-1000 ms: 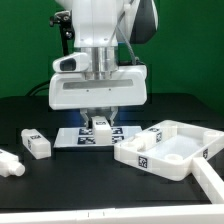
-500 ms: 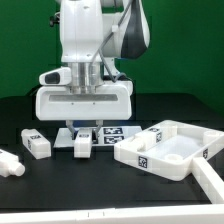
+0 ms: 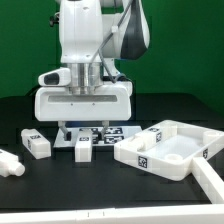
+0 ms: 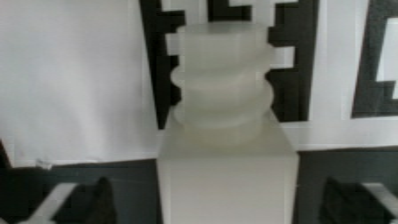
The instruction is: Assemble desk
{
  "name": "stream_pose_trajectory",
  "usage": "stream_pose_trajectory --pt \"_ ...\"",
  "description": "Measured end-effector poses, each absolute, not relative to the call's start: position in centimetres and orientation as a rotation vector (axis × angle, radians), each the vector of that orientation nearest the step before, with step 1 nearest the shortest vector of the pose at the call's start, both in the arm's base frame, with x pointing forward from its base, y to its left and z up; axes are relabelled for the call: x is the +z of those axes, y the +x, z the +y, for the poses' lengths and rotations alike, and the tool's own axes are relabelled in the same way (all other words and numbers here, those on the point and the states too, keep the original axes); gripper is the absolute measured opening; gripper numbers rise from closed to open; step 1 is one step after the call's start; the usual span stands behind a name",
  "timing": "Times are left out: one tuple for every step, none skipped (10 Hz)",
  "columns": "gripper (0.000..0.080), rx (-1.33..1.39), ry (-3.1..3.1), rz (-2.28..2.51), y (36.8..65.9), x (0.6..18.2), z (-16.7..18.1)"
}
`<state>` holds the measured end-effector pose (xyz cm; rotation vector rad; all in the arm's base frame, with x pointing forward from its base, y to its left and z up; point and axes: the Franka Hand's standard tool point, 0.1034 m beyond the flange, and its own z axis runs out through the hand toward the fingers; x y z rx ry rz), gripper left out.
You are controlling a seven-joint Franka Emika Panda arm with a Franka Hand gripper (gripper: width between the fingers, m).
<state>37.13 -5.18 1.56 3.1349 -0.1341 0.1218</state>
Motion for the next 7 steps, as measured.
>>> stream_pose_trajectory --pt "0.0633 0.082 3.155 -0.152 37.7 3.0 -4.3" --pt "0.0644 0.074 3.166 -0.171 38.4 4.4 -3.2" --pt "0.0644 0.045 3.175 -0.236 38.8 5.4 -1.7" --pt "0.0649 0.012 3.179 -0.311 39.9 6.2 0.3" --pt "0.0649 0.024 3.172 -0.309 41.0 6.5 2.6" --pt "0.0649 0.022 3.181 -0.245 40.8 6.3 2.6" --pt "0.0649 0.022 3.180 -0.259 40.8 6.3 2.4"
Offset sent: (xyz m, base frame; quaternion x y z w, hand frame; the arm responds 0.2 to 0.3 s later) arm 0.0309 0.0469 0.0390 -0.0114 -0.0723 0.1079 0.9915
